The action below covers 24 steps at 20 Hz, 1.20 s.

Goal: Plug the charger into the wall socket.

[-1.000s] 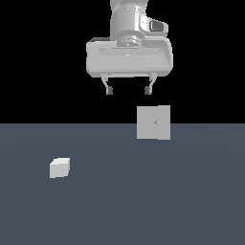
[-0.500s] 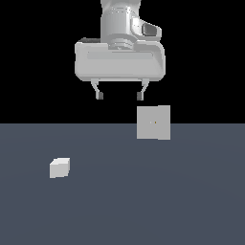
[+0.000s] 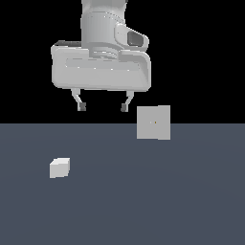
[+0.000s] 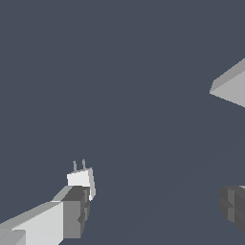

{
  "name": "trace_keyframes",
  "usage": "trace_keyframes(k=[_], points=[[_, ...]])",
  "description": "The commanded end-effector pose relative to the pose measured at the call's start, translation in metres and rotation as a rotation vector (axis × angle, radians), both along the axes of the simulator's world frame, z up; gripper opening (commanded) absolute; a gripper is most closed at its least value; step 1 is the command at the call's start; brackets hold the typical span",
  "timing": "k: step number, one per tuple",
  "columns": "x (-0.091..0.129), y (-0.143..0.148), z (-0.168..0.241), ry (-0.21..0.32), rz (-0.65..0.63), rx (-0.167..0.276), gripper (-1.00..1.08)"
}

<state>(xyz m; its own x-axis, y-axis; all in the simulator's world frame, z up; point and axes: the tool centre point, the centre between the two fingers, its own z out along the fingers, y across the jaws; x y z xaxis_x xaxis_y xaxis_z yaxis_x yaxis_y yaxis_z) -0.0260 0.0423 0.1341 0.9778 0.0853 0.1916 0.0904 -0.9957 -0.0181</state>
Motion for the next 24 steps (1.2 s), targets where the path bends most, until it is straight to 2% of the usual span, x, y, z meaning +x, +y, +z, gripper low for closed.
trace_keyframes(k=[1, 15, 24], points=[[-0.004, 0.009, -0.007, -0.029, 0.023, 0.004, 1.0], [-0.024, 0.059, -0.05, -0.178, 0.147, 0.024, 1.0], [-0.031, 0.077, -0.068, -0.235, 0.195, 0.03, 1.0]])
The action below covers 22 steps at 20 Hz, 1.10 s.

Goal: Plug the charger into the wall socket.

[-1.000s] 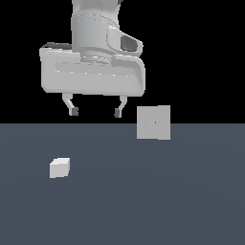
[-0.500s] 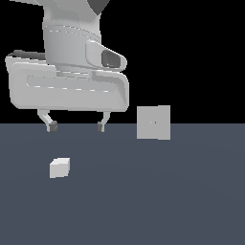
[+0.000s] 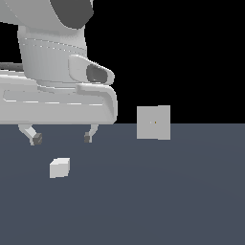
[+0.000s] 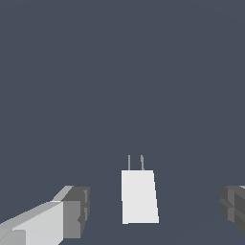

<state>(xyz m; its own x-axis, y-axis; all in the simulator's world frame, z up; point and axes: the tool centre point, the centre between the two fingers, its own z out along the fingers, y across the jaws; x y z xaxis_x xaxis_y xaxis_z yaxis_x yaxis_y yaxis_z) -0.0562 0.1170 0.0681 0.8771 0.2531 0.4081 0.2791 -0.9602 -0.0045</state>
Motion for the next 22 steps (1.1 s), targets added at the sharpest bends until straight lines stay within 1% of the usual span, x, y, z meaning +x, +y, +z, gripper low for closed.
trace_keyframes(k=[1, 6, 15, 22], points=[[-0.001, 0.003, -0.003, -0.012, 0.009, 0.001, 1.0], [-0.002, 0.007, -0.007, -0.023, 0.018, 0.002, 1.0], [-0.001, 0.006, -0.007, -0.02, 0.015, 0.001, 1.0], [-0.002, 0.006, -0.027, -0.02, 0.016, 0.001, 1.0]])
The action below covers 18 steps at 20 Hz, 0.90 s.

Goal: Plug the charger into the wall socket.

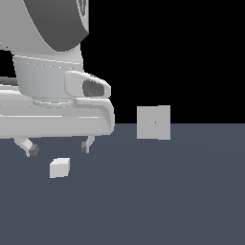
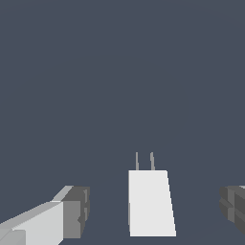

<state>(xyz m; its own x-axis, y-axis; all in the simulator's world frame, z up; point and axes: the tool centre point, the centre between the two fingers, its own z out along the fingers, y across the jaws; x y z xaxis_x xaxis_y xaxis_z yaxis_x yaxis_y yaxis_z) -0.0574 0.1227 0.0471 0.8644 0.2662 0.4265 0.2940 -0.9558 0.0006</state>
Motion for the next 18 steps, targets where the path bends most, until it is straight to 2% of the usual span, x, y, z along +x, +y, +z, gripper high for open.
trace_keyframes(k=[1, 11, 12, 18], points=[[-0.001, 0.0, -0.011, 0.001, 0.0, 0.0, 1.0], [0.0, 0.0, -0.035, 0.001, 0.0, 0.0, 1.0], [0.0, 0.0, -0.035, 0.001, 0.0, 0.0, -1.0], [0.0, 0.0, -0.035, 0.001, 0.0, 0.0, -1.0]])
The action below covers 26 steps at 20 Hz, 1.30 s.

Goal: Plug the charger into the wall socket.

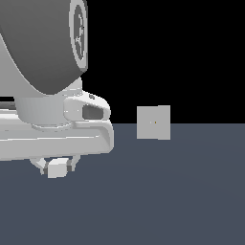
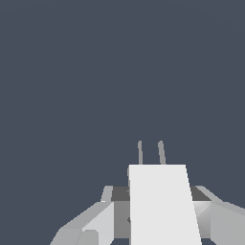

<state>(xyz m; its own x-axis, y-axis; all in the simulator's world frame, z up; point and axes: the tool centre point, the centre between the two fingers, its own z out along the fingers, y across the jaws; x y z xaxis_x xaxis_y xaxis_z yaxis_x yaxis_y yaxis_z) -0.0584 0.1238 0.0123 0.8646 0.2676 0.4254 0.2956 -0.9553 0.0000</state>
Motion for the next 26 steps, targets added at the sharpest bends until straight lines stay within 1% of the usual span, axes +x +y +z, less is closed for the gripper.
trace_keyframes(k=[1, 6, 11, 15, 20, 26], points=[[0.001, -0.001, -0.001, 0.0, -0.002, -0.001, -1.0], [0.001, -0.002, 0.001, 0.0, -0.007, 0.0, -1.0], [0.014, -0.019, 0.011, 0.0, -0.074, 0.002, -1.0], [0.03, -0.047, 0.025, -0.001, -0.177, 0.004, -1.0], [0.049, -0.093, 0.047, -0.002, -0.332, 0.007, -1.0], [0.062, -0.148, 0.071, -0.003, -0.509, 0.007, -1.0]])
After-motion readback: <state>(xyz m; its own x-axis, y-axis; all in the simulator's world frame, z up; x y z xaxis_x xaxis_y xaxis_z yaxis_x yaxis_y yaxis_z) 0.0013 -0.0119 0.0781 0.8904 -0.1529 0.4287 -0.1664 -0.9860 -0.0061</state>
